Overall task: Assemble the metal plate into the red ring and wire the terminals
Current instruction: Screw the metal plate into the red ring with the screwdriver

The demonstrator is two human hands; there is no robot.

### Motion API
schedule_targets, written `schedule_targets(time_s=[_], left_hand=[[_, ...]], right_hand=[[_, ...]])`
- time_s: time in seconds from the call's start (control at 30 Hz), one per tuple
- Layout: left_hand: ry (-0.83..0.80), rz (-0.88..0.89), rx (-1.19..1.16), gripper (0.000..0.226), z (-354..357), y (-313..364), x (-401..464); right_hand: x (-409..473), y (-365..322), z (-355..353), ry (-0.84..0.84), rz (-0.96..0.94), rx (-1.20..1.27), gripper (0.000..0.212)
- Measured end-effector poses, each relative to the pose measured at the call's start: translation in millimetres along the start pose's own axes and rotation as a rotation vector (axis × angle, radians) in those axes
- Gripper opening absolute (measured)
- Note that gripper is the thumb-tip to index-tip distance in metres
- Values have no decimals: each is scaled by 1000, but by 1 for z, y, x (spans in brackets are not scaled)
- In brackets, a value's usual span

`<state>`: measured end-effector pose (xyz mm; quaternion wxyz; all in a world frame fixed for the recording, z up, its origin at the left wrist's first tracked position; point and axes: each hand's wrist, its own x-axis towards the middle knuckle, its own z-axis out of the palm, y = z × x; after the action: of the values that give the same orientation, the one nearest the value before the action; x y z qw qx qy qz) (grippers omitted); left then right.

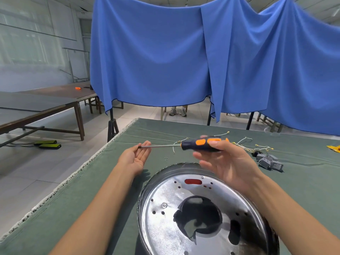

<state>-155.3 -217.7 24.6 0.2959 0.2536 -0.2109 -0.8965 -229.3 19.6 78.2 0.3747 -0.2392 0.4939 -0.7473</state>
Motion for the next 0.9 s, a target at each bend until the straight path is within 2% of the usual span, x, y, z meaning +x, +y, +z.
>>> schedule_targets(time_s=[0.1, 0.2, 0.3, 0.47, 0.53, 0.67, 0.7, 0.77, 0.83, 0.9], left_hand=[[-87, -33, 1, 22, 11, 4, -21], [-127, -39, 86, 20, 22, 9, -45], [-127, -10, 176, 23, 26, 15, -66], [-99, 0, 341, 24, 16, 19, -99], [-59, 55, 539, 22, 8, 14, -110], [98, 317, 1061, 6, -13, 3, -126], [94, 316, 1182, 6, -17, 1, -129], [38, 191, 1359, 11, -23, -4, -139], [-28, 49, 1413, 16, -23, -14, -145], [-34, 47, 1434, 9, -19, -23, -145]], right_hand=[[-6, -11, 17, 64, -232, -11, 29], [-9, -19, 36, 198, -383, -66, 12], [-13, -25, 48, 277, -458, -76, 7], [-28, -32, 54, 289, -472, -58, 10], [-35, -36, 54, 322, -523, -87, 11], [-53, -47, 51, 366, -654, -221, 9], [-57, -49, 50, 374, -676, -265, 9], [-63, -49, 49, 384, -697, -321, 12], [-68, -47, 48, 376, -702, -348, 16], [-71, -45, 46, 368, -708, -372, 17]])
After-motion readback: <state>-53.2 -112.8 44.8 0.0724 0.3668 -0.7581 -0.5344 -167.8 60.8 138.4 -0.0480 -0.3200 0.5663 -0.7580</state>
